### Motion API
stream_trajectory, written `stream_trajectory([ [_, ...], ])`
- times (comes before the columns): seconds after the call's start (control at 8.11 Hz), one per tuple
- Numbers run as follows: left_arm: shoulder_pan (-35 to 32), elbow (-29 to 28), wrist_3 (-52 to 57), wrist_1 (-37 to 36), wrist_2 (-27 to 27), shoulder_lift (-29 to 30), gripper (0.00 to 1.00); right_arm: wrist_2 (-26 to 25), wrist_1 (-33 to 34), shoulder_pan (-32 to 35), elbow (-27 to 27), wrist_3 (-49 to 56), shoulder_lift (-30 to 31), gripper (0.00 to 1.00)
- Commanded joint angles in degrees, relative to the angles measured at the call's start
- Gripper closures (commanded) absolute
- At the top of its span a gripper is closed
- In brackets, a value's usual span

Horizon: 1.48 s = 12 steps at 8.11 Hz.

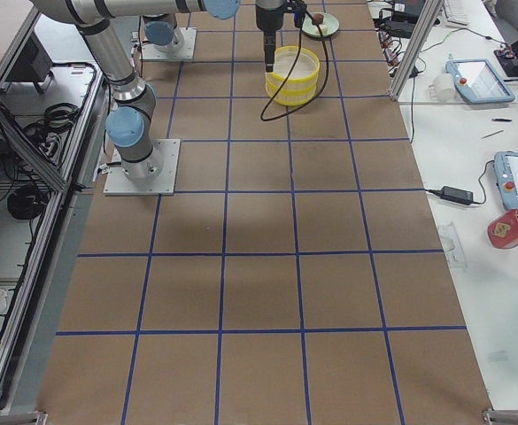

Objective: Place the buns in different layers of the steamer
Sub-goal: 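Move the left gripper over the green plate, right toward the steamer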

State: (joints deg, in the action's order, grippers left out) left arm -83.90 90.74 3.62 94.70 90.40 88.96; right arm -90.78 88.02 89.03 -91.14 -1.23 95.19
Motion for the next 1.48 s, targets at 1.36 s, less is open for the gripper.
stream_trajectory([
  [1.36,9.81,-0.04,6.13,-38.59,-1.88,24.84,0.0,1.83,5.66,4.19,0.88,-9.3,-4.91,0.0],
])
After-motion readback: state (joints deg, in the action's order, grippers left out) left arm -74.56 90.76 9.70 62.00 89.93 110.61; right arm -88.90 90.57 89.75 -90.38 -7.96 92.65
